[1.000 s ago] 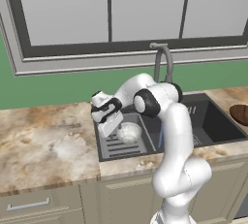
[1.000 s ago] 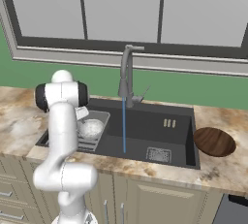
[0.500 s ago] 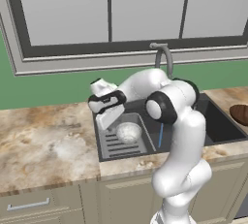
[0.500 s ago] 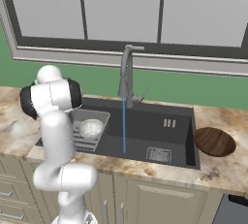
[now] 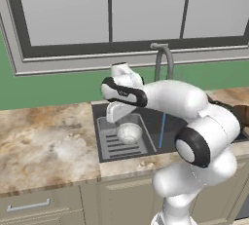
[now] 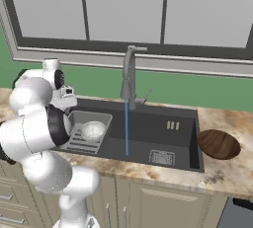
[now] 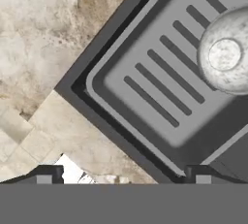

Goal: Rinse each bowl for a few seconds and place them down in the sink or on the counter.

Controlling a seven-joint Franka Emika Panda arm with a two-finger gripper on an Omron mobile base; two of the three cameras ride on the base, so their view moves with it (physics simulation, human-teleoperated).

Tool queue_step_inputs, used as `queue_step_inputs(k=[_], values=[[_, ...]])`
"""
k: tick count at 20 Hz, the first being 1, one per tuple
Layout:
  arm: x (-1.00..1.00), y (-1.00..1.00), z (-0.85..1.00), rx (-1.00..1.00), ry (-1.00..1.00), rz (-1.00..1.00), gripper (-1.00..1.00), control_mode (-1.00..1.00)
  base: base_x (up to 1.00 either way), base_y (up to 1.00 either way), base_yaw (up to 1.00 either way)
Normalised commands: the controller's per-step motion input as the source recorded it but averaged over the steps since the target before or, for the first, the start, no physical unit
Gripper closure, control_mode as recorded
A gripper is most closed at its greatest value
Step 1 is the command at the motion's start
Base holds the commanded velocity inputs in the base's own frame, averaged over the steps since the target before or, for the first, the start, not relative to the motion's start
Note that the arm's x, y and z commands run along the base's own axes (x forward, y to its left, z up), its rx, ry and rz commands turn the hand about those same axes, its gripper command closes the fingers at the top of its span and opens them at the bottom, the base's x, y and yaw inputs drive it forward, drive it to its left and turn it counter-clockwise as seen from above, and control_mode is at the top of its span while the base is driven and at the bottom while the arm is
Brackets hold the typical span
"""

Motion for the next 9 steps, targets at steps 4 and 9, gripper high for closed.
queue_step_inputs(k=[4,9], values=[[-1.00,-0.11,0.96,0.26,-0.02,0.00,-1.00,-1.00,0.00,0.00,0.00],[-1.00,0.00,0.95,0.19,-0.10,0.00,-1.00,-1.00,0.00,0.00,0.00]])
